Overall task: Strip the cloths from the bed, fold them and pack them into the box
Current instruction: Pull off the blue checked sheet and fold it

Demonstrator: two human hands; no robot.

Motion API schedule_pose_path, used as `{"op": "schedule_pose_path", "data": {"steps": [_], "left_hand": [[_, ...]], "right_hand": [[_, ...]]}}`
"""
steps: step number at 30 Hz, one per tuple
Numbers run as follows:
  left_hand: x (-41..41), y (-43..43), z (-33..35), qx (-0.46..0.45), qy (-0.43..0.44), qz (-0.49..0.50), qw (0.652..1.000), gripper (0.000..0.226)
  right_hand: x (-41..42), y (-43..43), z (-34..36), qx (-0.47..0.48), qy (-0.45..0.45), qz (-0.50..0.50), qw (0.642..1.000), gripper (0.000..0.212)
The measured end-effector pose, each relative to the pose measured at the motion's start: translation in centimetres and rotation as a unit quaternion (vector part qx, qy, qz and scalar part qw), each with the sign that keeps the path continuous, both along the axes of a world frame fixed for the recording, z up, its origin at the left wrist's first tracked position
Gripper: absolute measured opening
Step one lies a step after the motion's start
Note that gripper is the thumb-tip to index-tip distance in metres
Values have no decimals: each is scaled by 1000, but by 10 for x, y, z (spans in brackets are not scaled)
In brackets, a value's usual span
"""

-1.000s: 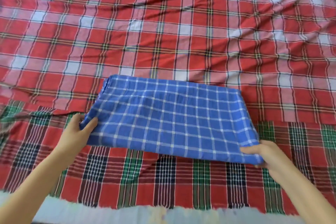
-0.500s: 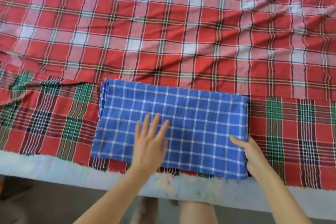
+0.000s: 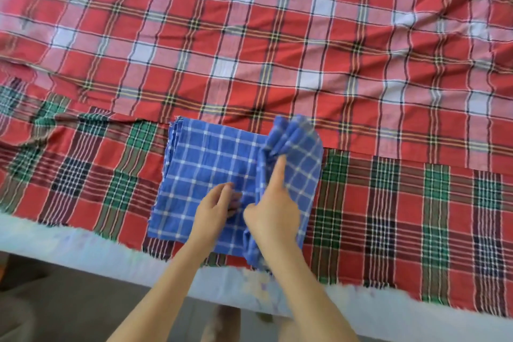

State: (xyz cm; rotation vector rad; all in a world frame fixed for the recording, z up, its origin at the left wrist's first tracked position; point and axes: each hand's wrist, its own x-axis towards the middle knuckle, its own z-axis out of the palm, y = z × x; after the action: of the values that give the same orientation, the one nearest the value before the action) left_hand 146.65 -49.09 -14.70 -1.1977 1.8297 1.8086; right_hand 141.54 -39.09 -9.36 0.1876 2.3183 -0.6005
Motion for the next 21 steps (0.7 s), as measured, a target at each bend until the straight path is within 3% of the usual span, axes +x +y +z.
{"op": "schedule_pose_path", "data": {"steps": [4,7,9,11,12,13,15,17,19,21], "left_hand": [[6,-3,2,-47,-42,-15,998,26],[10,3,1,-105,-36,-38,993,29],[12,11,-1,-140,-31,-98,985,22],[18,22,-4,-175,-41,-169,969,18],[22,26,-7,-193,-45,-196,960,25],[24,28,-9,-207,-50,-198,957,31],[27,29,-11,-231,-61,-167,957,35],[29,28,-7,-275,-76,-160,945,36],[36,22,-4,-365,-57,-181,911,40],[47,12,-9,-427,10,-192,884,41]], "right_hand": [[0,-41,-48,69,-59,52,994,96],[3,-26,-47,0,-66,91,994,86],[1,5,-40,-25,0,54,998,71],[-7,42,-39,38,155,-27,987,61],[-12,57,-40,50,186,-75,978,62],[-17,68,-46,35,165,-113,979,66],[-27,75,-54,-71,38,-193,978,73],[-35,74,-55,-179,-49,-278,943,67],[-39,66,-42,-246,-65,-306,917,61],[-35,52,-25,-266,-28,-295,917,54]]}}
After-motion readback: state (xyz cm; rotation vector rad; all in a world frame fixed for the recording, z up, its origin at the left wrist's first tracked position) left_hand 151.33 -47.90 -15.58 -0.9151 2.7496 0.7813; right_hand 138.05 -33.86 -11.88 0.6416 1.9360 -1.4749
